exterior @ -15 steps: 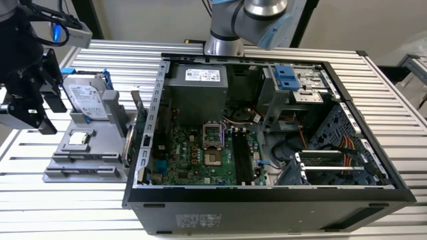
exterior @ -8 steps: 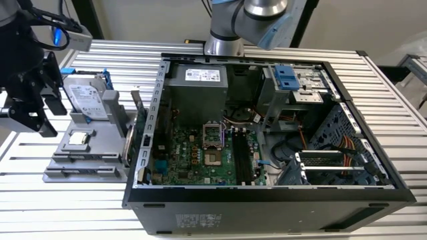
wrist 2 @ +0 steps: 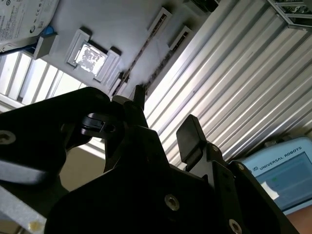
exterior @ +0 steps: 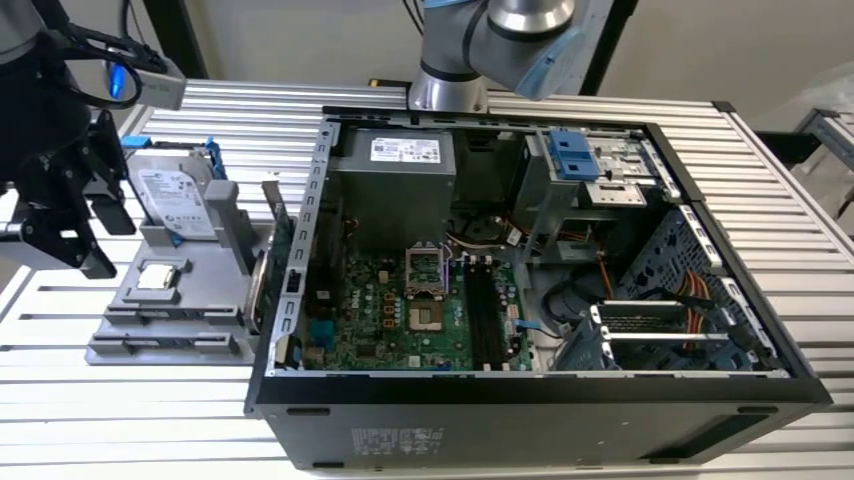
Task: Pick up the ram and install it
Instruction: 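Pick up the ram and move it above insertion slot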
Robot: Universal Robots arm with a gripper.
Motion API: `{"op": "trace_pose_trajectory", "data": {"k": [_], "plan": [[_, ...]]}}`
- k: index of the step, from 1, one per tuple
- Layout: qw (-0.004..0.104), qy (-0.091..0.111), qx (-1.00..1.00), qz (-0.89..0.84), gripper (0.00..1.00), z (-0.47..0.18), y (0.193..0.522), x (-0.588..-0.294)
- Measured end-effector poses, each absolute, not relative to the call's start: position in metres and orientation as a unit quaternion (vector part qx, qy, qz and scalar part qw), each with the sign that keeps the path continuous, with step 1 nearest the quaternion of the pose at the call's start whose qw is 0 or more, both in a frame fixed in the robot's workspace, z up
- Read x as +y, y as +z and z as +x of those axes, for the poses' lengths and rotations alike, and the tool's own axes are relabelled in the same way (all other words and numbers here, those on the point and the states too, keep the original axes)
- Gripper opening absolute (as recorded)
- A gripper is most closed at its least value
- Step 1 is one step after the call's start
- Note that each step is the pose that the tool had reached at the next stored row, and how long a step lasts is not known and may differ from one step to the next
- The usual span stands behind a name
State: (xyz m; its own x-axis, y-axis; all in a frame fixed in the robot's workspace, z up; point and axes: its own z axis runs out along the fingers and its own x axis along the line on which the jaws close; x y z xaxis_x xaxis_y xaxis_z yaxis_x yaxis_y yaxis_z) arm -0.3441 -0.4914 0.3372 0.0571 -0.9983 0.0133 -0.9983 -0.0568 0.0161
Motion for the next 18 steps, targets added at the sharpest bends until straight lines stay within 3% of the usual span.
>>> {"op": "trace_pose_trajectory", "data": {"k": [18], "plan": [[0.010, -0.001, -0.687, 0.727, 1.00, -0.344, 0.326, -0.494]]}}
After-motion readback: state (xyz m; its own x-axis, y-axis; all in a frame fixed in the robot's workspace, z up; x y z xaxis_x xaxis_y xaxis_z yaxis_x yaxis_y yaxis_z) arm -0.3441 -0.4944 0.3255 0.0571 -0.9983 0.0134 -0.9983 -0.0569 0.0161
